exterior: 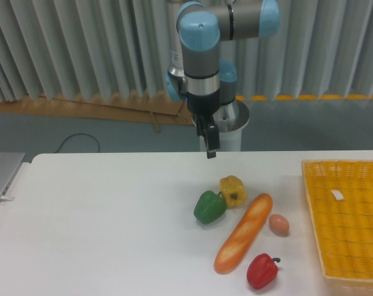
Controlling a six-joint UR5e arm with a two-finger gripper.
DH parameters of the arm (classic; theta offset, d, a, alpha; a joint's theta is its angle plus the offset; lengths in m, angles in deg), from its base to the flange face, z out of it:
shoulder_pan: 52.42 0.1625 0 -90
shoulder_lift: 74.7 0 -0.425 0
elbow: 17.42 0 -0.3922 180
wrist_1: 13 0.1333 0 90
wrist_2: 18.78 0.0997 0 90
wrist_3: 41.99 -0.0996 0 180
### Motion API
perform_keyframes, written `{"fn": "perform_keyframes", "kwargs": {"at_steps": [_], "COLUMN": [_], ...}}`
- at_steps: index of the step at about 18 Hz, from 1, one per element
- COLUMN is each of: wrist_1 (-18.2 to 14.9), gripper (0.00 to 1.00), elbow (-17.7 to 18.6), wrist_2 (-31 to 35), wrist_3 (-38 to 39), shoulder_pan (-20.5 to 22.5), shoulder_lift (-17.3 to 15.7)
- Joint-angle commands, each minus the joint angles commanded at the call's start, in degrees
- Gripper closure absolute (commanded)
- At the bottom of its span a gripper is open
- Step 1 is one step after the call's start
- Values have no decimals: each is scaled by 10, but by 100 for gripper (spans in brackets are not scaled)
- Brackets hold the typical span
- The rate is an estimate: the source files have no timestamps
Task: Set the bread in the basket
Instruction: 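Lower the gripper past the yellow pepper toward the bread loaf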
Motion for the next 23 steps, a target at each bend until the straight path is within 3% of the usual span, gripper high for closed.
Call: {"fn": "perform_keyframes", "kwargs": {"at_steps": [7,11,16,23], "wrist_1": [3,53,84,94], "gripper": [0,0,0,0], "elbow": [-21,-24,-14,-13], "wrist_2": [-3,-3,-2,-1], "wrist_3": [17,16,13,11], "shoulder_pan": [19,22,29,32], "shoulder_lift": [33,58,85,113]}}
